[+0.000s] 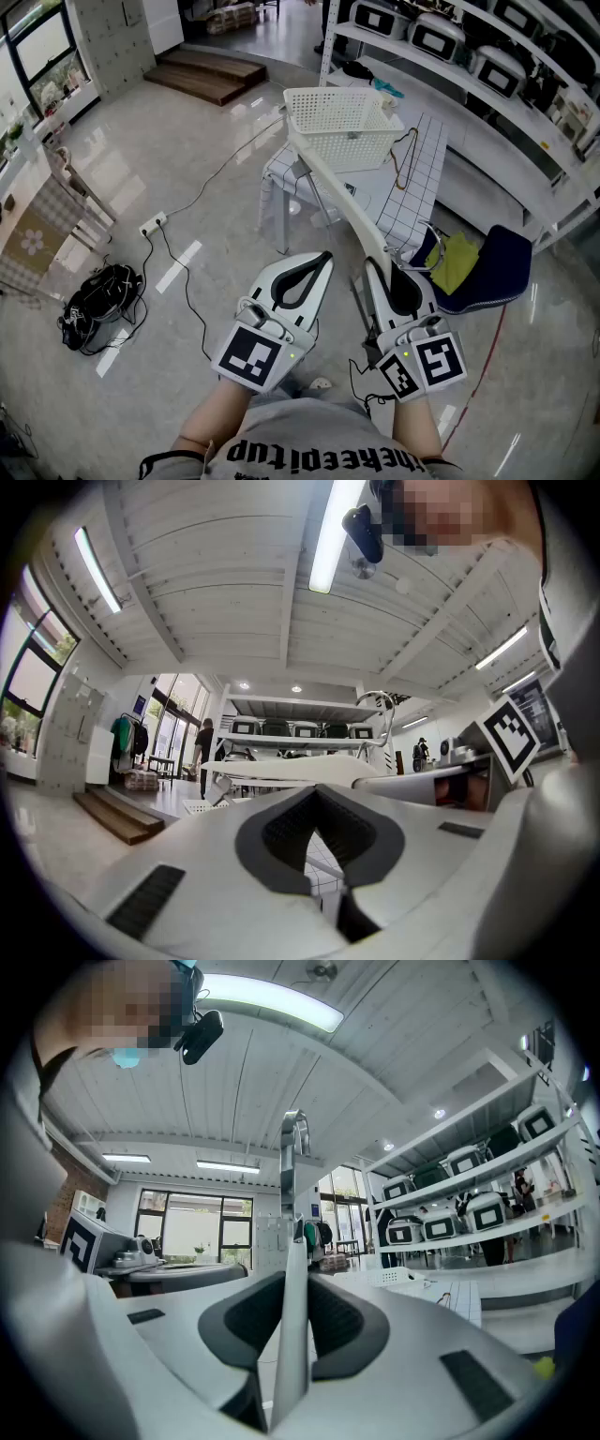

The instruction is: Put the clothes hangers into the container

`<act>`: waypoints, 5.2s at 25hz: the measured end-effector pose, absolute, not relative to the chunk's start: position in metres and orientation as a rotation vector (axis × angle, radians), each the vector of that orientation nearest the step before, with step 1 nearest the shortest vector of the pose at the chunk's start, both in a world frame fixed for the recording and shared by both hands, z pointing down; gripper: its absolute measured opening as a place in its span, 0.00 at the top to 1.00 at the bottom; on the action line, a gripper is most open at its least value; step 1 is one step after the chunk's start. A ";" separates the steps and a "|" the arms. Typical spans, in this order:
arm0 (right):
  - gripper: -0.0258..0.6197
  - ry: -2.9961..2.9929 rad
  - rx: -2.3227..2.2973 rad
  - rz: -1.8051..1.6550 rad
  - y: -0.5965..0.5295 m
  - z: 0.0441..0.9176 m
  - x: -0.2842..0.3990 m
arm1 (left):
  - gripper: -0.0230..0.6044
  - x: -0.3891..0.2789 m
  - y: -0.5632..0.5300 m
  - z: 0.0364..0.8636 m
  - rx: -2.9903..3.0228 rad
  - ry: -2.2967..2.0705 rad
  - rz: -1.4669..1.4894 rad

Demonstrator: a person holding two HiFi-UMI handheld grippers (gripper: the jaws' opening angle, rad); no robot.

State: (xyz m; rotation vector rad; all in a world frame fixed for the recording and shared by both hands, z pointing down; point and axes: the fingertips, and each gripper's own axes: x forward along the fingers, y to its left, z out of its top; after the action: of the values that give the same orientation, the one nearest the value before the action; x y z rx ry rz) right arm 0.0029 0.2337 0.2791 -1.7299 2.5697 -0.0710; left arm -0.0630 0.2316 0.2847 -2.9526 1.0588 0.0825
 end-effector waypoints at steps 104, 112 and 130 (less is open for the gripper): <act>0.82 2.655 -1.557 0.119 -0.169 0.248 0.077 | 0.92 -0.026 -0.171 0.278 -2.870 1.238 0.144; 0.82 2.644 -1.590 0.155 -0.200 0.243 0.064 | 0.92 -0.041 -0.204 0.282 -2.899 1.193 0.157; 0.82 2.865 -1.274 0.224 -0.268 0.220 0.071 | 0.92 -0.026 -0.253 0.274 -2.794 1.429 0.161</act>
State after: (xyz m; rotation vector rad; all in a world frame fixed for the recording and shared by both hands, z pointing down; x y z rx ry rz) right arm 0.0713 -0.2679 0.2203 -1.2745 2.8646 0.2242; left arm -0.0260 -0.2533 0.2744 -2.7943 1.4287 0.1610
